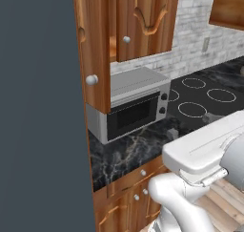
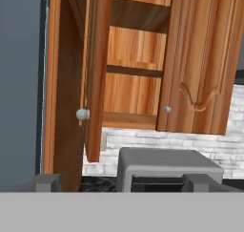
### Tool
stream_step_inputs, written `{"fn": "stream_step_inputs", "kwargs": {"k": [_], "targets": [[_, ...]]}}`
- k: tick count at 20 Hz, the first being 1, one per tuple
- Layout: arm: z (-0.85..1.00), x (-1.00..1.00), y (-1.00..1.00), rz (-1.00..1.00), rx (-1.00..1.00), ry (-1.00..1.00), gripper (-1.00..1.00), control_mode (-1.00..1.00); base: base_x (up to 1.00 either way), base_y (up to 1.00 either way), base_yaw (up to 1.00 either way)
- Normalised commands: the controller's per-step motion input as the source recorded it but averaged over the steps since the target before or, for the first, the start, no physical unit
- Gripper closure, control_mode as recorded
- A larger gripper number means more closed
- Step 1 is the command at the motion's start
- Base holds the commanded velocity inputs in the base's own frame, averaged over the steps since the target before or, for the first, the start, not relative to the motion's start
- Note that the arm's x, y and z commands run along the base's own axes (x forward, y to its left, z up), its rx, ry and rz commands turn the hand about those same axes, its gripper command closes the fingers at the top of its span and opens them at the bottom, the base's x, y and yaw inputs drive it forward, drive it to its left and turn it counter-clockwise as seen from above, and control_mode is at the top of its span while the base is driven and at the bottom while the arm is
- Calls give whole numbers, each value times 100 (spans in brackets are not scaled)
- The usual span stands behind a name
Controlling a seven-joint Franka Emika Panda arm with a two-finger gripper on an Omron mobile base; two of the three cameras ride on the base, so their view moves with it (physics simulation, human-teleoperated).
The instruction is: Close all open cabinet doors.
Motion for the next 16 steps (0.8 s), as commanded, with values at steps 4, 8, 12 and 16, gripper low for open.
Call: {"fn": "stream_step_inputs", "kwargs": {"k": [4,8,12,16], "targets": [[-7,-9,0,1,0,-28,-100,-100,0,0,0],[-6,0,0,0,5,-7,-100,-100,0,0,0],[0,16,8,-2,0,0,-100,-100,0,0,0],[0,36,28,-3,-1,0,-100,-100,0,0,0]]}}
